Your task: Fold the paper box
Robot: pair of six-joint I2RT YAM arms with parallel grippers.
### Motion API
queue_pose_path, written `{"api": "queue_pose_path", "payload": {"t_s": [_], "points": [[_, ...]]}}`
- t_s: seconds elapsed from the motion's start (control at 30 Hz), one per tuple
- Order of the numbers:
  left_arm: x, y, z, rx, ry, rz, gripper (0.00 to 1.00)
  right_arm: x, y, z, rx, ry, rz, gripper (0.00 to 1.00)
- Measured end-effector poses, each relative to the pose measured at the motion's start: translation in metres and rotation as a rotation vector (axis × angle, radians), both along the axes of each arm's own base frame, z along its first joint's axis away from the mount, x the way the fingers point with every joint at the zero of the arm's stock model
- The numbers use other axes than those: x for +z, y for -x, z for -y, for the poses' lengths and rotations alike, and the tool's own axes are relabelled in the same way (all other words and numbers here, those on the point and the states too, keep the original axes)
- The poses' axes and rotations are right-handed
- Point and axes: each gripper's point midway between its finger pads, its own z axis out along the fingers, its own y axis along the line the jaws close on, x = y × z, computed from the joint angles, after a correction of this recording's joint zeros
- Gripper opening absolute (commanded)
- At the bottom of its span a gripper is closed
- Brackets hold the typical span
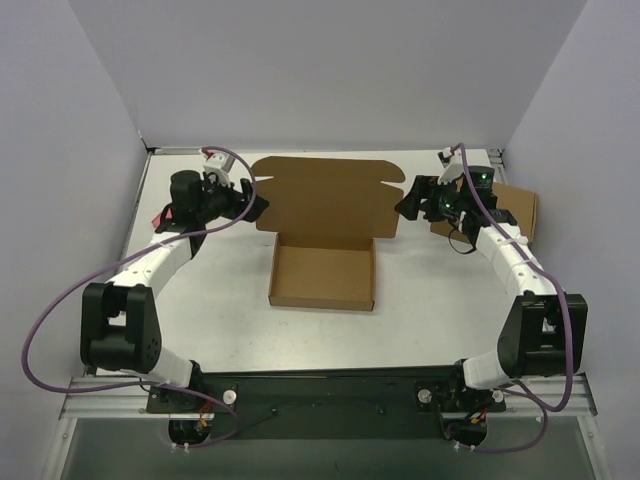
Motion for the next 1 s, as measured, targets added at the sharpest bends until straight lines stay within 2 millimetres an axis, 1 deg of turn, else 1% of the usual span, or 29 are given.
{"api": "queue_pose_path", "payload": {"t_s": [0.17,0.23,0.3,0.33,0.4,0.43,0.47,0.53,0.57,0.6,0.67,0.73,0.77,0.8,0.87,0.9,0.93,0.97,1.0], "points": [[-0.004,-0.001,0.005,-0.034,0.006,-0.004,0.86,0.003,-0.011,-0.007,0.042,-0.020,0.005,0.71],[-0.005,-0.001,0.006,-0.042,0.009,-0.008,0.81,0.004,-0.014,-0.010,0.060,-0.032,0.006,0.70],[-0.005,0.000,0.007,-0.050,0.012,-0.005,0.78,0.002,-0.016,-0.013,0.076,-0.043,0.003,0.67],[-0.004,-0.001,0.008,-0.053,0.013,-0.002,0.75,0.001,-0.016,-0.014,0.083,-0.048,0.001,0.66],[-0.002,-0.001,0.009,-0.059,0.017,0.005,0.73,-0.001,-0.016,-0.016,0.092,-0.057,-0.006,0.64],[-0.002,-0.001,0.010,-0.063,0.020,0.009,0.71,-0.001,-0.016,-0.017,0.097,-0.061,-0.008,0.62],[-0.001,-0.002,0.011,-0.069,0.023,0.014,0.67,-0.002,-0.016,-0.018,0.102,-0.065,-0.009,0.60],[-0.001,-0.002,0.012,-0.078,0.027,0.017,0.64,-0.001,-0.015,-0.020,0.113,-0.072,-0.007,0.57],[-0.001,-0.002,0.013,-0.082,0.030,0.017,0.60,-0.001,-0.015,-0.021,0.118,-0.076,-0.006,0.53],[-0.001,-0.002,0.014,-0.088,0.033,0.017,0.59,0.000,-0.015,-0.022,0.123,-0.080,-0.004,0.52],[0.001,-0.002,0.016,-0.096,0.039,0.021,0.51,0.002,-0.015,-0.024,0.136,-0.088,0.004,0.46],[0.002,-0.003,0.016,-0.099,0.042,0.027,0.47,0.004,-0.014,-0.027,0.146,-0.096,0.009,0.40],[0.003,-0.004,0.016,-0.099,0.043,0.029,0.37,0.005,-0.013,-0.028,0.154,-0.100,0.010,0.38],[0.004,-0.004,0.016,-0.099,0.045,0.031,0.33,0.005,-0.013,-0.030,0.160,-0.104,0.010,0.38],[0.006,-0.005,0.017,-0.099,0.047,0.039,0.25,0.005,-0.012,-0.032,0.166,-0.109,0.008,0.33],[0.006,-0.005,0.017,-0.100,0.048,0.043,0.22,0.005,-0.011,-0.034,0.170,-0.110,0.006,0.31],[0.007,-0.005,0.017,-0.101,0.048,0.045,0.22,0.005,-0.011,-0.034,0.172,-0.110,0.006,0.28],[0.007,-0.005,0.018,-0.102,0.048,0.047,0.21,0.005,-0.011,-0.035,0.173,-0.109,0.006,0.28],[0.008,-0.005,0.018,-0.104,0.047,0.050,0.16,0.005,-0.011,-0.035,0.172,-0.106,0.006,0.27]]}}
